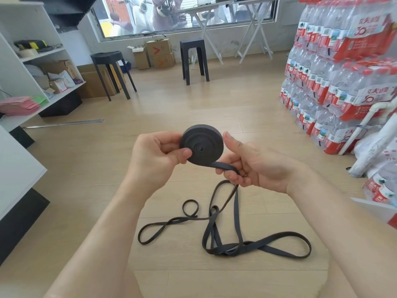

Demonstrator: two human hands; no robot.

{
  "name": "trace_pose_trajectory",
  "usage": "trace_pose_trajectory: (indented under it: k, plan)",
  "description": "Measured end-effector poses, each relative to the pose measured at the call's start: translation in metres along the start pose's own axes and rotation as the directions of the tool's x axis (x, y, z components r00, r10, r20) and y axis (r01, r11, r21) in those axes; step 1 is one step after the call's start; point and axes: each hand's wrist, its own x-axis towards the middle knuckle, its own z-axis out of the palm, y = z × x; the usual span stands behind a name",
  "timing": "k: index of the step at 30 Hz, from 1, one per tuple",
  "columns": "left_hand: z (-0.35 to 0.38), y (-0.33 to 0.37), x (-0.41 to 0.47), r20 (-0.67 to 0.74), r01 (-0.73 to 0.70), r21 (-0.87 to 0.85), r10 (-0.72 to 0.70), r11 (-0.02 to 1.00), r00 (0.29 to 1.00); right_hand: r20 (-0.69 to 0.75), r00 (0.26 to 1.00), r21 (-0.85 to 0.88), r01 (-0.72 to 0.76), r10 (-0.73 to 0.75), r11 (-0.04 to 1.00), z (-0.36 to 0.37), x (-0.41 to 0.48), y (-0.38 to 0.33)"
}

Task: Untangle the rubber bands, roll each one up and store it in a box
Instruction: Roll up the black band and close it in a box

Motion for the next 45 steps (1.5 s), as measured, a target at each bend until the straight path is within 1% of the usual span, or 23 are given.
trace_pose_trajectory:
  k: [2, 8, 15, 18, 22, 25, 27, 28, 29, 31, 32, 34, 37, 39, 40, 42, 44, 45]
  plan:
    - [0.001, 0.0, 0.0, 0.013, -0.014, 0.042, 0.013, 0.999, 1.0, -0.018, 1.0, -0.029, 0.002, -0.002, 1.0, 0.002, 0.001, 0.001]
    - [0.0, 0.003, 0.0, 0.066, -0.045, 0.095, 0.039, 0.994, 0.997, -0.02, 1.0, 0.008, -0.002, 0.002, 1.0, 0.002, 0.002, 0.002]
    - [0.0, 0.005, -0.001, 0.147, -0.099, 0.186, 0.072, 0.977, 0.986, 0.003, 1.0, -0.002, 0.007, -0.007, 1.0, 0.004, 0.004, 0.005]
    - [-0.002, 0.003, 0.0, 0.157, -0.092, 0.188, 0.063, 0.978, 0.986, 0.029, 1.0, 0.021, 0.004, -0.005, 1.0, 0.005, 0.004, 0.006]
    - [-0.002, -0.002, 0.0, 0.173, -0.064, 0.145, 0.038, 0.987, 0.984, 0.056, 0.998, 0.056, -0.009, 0.006, 0.998, 0.007, 0.004, 0.006]
    - [-0.001, -0.006, -0.001, 0.168, -0.017, 0.04, 0.01, 0.999, 0.986, 0.057, 0.998, 0.102, -0.014, 0.008, 0.995, 0.007, 0.006, 0.006]
    - [0.0, -0.008, -0.001, 0.178, 0.052, -0.096, -0.034, 0.994, 0.983, 0.064, 0.998, 0.16, -0.006, -0.004, 0.987, 0.006, 0.006, 0.006]
    - [0.001, -0.01, 0.0, 0.198, 0.115, -0.197, -0.076, 0.974, 0.977, 0.066, 0.998, 0.199, 0.001, -0.014, 0.98, 0.005, 0.007, 0.006]
    - [0.003, -0.012, 0.001, 0.227, 0.195, -0.319, -0.125, 0.928, 0.966, 0.067, 0.997, 0.24, 0.01, -0.027, 0.971, 0.005, 0.007, 0.007]
    - [0.009, -0.014, 0.002, 0.283, 0.312, -0.521, -0.184, 0.794, 0.941, 0.08, 0.995, 0.316, 0.036, -0.064, 0.948, 0.005, 0.007, 0.007]
    - [0.014, -0.014, 0.001, 0.302, 0.338, -0.569, -0.191, 0.75, 0.934, 0.093, 0.992, 0.353, 0.049, -0.088, 0.934, 0.005, 0.007, 0.007]
    - [0.024, -0.014, -0.001, 0.32, 0.348, -0.597, -0.184, 0.723, 0.93, 0.129, 0.982, 0.423, 0.074, -0.141, 0.903, 0.006, 0.009, 0.007]
    - [0.034, -0.013, -0.004, 0.279, 0.309, -0.605, -0.168, 0.733, 0.945, 0.171, 0.964, 0.495, 0.095, -0.203, 0.864, 0.005, 0.01, 0.008]
    - [0.034, -0.011, -0.004, 0.221, 0.241, -0.589, -0.132, 0.771, 0.966, 0.198, 0.959, 0.481, 0.085, -0.202, 0.873, 0.004, 0.009, 0.008]
    - [0.032, -0.01, -0.004, 0.183, 0.195, -0.562, -0.109, 0.804, 0.977, 0.208, 0.961, 0.445, 0.074, -0.183, 0.892, 0.003, 0.007, 0.006]
    - [0.025, -0.006, -0.003, 0.097, 0.118, -0.451, -0.083, 0.885, 0.992, 0.192, 0.976, 0.305, 0.038, -0.101, 0.952, 0.0, 0.001, 0.002]
    - [0.015, -0.003, 0.0, 0.03, 0.084, -0.276, -0.079, 0.957, 0.996, 0.119, 0.993, 0.144, -0.001, -0.016, 0.99, -0.006, -0.002, -0.001]
    - [0.011, -0.002, 0.0, 0.031, 0.073, -0.181, -0.068, 0.981, 0.997, 0.082, 0.997, 0.091, -0.012, 0.005, 0.996, -0.007, -0.003, -0.001]
